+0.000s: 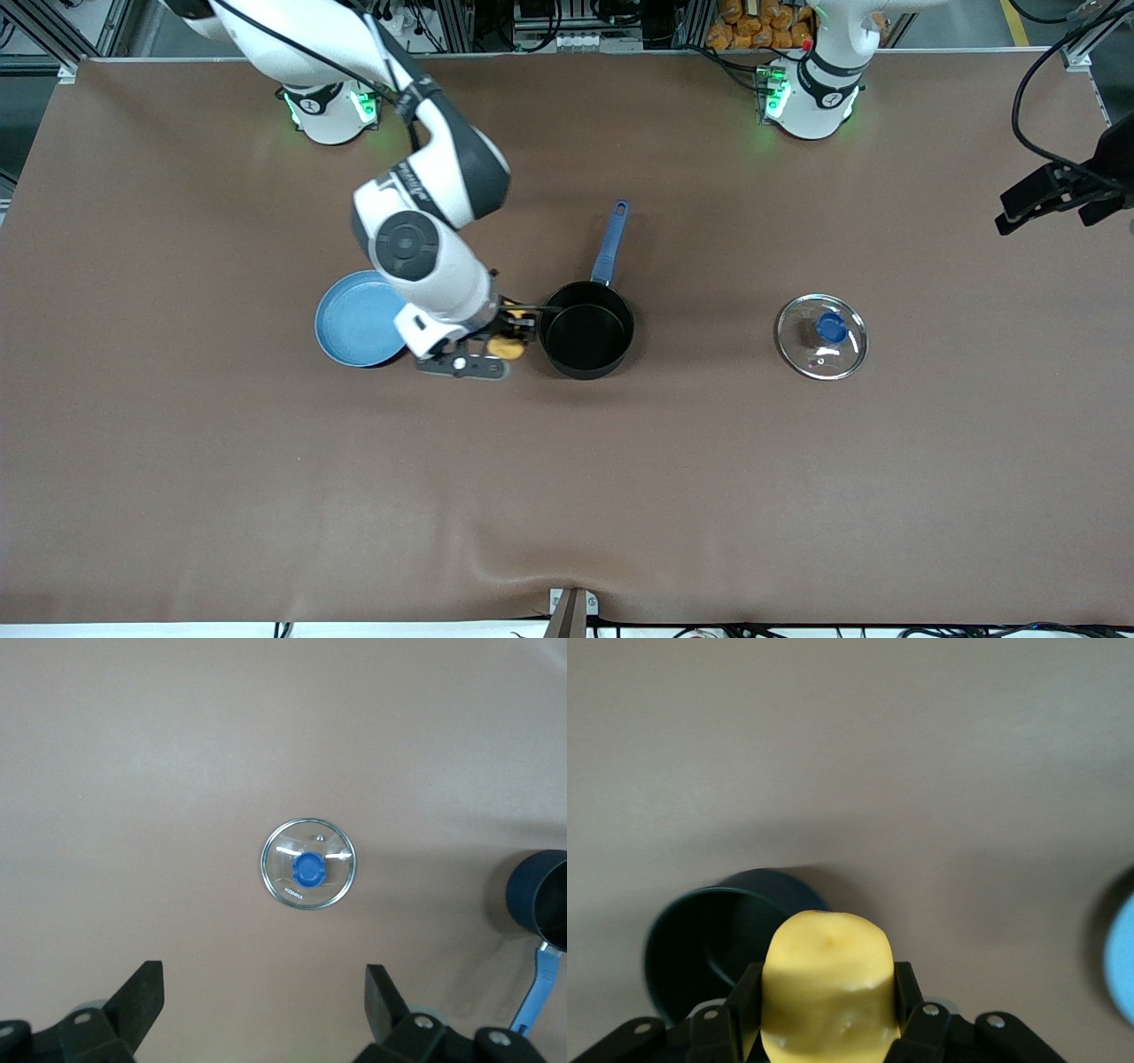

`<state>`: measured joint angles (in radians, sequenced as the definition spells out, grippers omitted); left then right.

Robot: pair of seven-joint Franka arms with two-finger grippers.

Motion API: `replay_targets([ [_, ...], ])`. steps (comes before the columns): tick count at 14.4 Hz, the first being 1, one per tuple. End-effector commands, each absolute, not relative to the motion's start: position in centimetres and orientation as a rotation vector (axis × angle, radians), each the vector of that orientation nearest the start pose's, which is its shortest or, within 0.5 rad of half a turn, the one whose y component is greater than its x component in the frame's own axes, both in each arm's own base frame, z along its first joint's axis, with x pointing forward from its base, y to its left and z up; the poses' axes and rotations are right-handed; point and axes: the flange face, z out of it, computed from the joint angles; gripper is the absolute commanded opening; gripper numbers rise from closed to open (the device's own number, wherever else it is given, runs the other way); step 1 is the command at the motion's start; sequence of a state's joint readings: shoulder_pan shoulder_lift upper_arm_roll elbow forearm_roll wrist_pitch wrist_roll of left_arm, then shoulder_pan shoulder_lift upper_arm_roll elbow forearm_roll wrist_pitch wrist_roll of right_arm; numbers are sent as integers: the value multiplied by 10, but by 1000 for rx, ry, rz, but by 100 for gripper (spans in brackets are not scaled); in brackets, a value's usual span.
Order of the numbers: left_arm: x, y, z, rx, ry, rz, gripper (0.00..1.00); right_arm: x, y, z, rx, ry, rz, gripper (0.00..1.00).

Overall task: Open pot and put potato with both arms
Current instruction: 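Move the potato over the saucepan with the right gripper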

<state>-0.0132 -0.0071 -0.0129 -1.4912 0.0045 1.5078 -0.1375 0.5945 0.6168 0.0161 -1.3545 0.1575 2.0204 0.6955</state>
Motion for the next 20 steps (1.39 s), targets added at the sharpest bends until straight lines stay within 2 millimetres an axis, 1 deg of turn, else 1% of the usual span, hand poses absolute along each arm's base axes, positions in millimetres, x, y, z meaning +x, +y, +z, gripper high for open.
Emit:
replay_targets([
  [1,543,-11,660,-3156,-148,-25,100,587,466,356,-2977,275,94,0],
  [3,544,-11,660,-3156,-146,-22,100,575,493,345,-2976,330,98,0],
  [4,545,-11,657,-3157,-143,-15,100,570,502,337,-2988,330,99,0],
  [6,547,-13,654,-3156,-131,-6,100,560,517,325,-2986,314,84,0],
  [7,547,-14,654,-3159,-129,-5,100,558,520,319,-2984,336,84,0],
  [10,548,-14,652,-3184,-110,1,100,550,534,289,-2988,360,65,0],
  [11,548,-16,651,-3184,-100,6,100,548,536,281,-2992,374,73,0],
  [13,548,-16,650,-3185,-107,9,100,541,543,271,-3002,383,70,0],
  [16,548,-17,650,-3184,-98,9,100,537,544,256,-3029,382,61,0],
  [17,548,-17,650,-3184,-98,9,100,536,544,249,-3033,394,66,0],
  [18,548,-16,649,-3184,-100,11,100,533,549,241,-3021,414,53,0],
  [20,550,-15,645,-3183,-105,23,100,534,554,227,-2995,450,18,0],
])
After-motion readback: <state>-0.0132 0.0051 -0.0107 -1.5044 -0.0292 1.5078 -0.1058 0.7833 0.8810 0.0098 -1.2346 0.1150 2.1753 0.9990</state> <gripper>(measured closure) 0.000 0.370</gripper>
